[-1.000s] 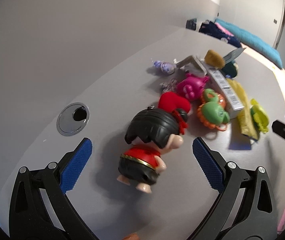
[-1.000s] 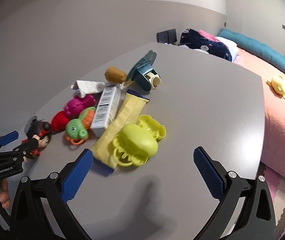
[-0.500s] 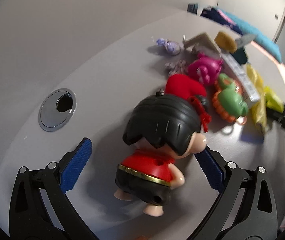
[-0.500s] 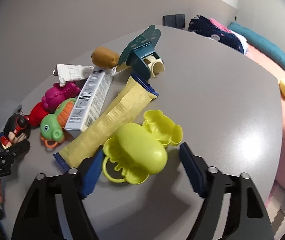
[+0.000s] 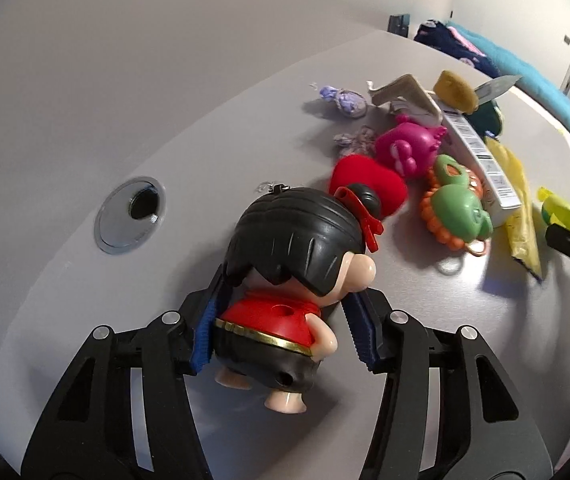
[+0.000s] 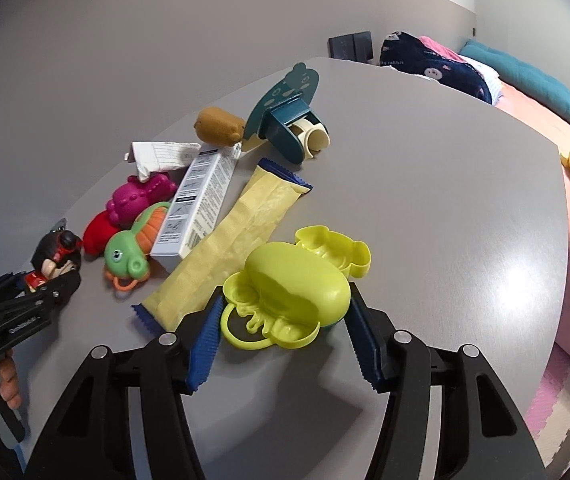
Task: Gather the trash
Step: 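Grasp the doll figure with the left tool while the right tool grasps the lime-green toy, then carry both toys to the black bin and open both tools to drop them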
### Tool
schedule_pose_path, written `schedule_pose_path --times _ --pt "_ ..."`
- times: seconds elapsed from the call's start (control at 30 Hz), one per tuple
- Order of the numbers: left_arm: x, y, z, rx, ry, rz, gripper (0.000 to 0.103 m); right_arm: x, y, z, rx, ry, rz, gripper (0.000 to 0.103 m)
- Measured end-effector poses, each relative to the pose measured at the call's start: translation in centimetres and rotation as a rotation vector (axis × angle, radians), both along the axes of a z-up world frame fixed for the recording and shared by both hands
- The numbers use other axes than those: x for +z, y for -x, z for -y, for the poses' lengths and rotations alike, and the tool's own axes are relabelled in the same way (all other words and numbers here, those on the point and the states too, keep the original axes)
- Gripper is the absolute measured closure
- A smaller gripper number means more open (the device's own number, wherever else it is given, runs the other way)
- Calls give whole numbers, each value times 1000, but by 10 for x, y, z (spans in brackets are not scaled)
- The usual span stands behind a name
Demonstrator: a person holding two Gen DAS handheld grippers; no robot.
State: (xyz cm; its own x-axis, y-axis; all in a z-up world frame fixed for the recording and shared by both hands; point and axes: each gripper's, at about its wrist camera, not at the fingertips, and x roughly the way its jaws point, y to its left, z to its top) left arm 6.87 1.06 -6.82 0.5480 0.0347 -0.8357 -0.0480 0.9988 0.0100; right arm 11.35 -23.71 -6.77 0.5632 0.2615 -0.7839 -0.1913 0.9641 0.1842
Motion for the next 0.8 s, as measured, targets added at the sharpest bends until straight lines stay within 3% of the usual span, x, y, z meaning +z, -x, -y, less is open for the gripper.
schedule_pose_path --times 0.13,0.43,0.8 --pt "6 10 4 10 38 30 50 6 10 6 6 -18 10 44" --pt "33 23 29 -20 31 106 51 24 31 28 -10 -47 45 44" --pt "58 42 108 -159 49 155 51 49 64 84 -66 -71 104 44"
